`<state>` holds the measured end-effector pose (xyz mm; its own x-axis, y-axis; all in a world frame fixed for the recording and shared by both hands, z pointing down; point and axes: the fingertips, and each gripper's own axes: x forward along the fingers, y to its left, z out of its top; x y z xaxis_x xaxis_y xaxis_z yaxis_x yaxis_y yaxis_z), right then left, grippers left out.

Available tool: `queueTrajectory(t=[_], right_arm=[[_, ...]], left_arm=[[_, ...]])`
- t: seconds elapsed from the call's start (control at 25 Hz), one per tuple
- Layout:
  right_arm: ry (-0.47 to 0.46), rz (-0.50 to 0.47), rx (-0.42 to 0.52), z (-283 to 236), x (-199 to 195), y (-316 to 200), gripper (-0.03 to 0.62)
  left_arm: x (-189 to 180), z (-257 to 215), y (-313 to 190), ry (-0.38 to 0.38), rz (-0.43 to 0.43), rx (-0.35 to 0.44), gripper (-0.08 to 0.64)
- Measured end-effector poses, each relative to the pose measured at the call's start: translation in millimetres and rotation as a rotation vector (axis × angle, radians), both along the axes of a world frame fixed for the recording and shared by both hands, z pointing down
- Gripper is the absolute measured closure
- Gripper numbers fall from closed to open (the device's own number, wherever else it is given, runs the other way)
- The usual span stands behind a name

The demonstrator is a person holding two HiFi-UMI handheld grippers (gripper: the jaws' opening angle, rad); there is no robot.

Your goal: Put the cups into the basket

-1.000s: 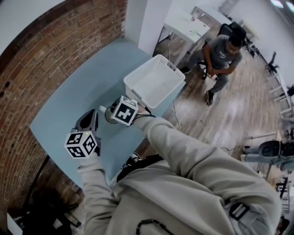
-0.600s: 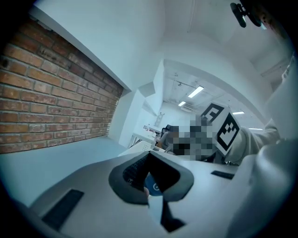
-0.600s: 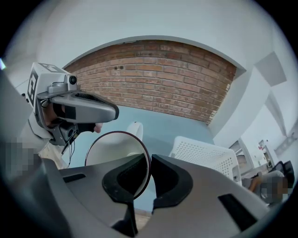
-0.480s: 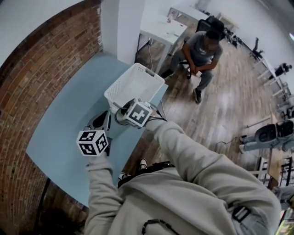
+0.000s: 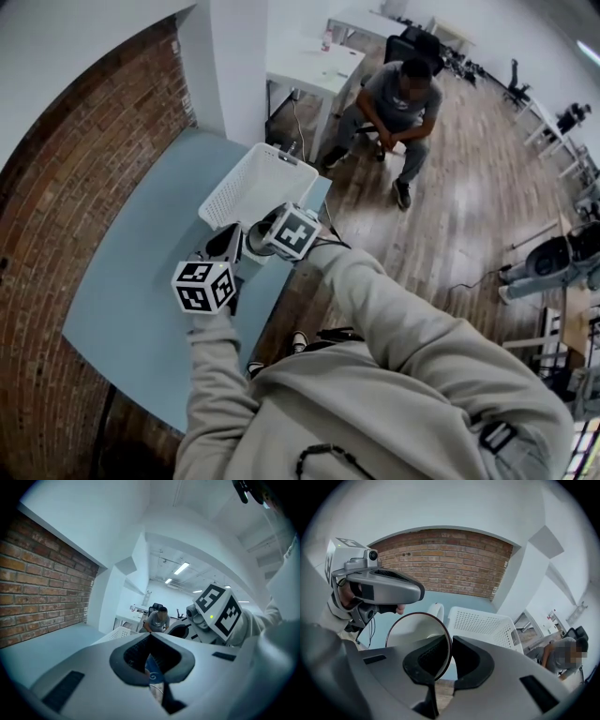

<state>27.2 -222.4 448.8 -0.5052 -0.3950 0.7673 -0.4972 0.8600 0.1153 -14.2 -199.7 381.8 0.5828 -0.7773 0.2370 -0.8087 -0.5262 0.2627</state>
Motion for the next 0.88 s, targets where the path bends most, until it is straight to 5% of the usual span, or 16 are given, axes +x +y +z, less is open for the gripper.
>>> queueTrajectory(t=[0.56, 0.88], right_arm=[[-0.009, 0.007, -0.029, 11, 56, -13, 0.549], [-0.036, 0.006, -0.054, 14, 54, -36, 0.549]], left_arm=[[51, 10, -13, -0.037, -0.014, -0.022, 0.565], [35, 20, -34, -0.05, -0.031, -0.054, 0.565]])
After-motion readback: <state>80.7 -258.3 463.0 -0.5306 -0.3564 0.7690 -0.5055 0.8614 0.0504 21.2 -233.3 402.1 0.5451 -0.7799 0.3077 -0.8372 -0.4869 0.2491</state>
